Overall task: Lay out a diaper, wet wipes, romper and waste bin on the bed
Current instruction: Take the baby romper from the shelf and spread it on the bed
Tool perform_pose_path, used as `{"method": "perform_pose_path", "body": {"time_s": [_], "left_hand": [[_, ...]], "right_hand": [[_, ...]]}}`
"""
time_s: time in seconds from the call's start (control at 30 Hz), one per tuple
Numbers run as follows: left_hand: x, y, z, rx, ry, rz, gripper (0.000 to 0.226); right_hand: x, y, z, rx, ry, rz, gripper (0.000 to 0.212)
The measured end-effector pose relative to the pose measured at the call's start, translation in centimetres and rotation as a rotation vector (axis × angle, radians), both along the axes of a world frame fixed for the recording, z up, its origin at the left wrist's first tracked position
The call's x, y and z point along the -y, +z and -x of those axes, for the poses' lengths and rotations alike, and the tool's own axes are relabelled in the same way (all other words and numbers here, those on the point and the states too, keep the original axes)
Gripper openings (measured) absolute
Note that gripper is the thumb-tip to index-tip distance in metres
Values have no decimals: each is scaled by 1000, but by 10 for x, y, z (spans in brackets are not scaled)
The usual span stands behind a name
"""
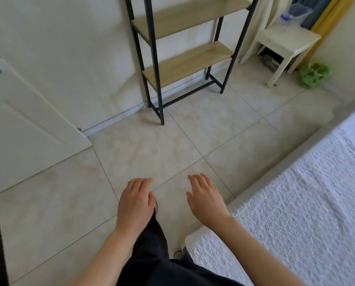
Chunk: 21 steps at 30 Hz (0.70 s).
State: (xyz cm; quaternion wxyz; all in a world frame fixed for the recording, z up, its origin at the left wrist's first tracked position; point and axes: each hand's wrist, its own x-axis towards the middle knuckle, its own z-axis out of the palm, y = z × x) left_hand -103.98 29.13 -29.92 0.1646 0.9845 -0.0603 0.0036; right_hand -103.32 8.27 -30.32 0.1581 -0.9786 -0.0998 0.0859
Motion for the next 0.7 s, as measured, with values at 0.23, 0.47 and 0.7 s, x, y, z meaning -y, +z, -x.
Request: {"method": "perform_pose_path", "body": {"time_s": [0.23, 0.47, 0.7], "left_hand": [[-29, 16, -160, 35, -195, -30, 37], [-30, 36, -299, 91, -348, -23, 41], [14, 41, -393, 128, -424, 24, 38]], "right_hand": [[-27, 13, -123, -39, -115, -29, 49], [-34, 37, -229, 4, -276, -18, 47], [-1, 56, -303, 40, -361, -25, 49]]}}
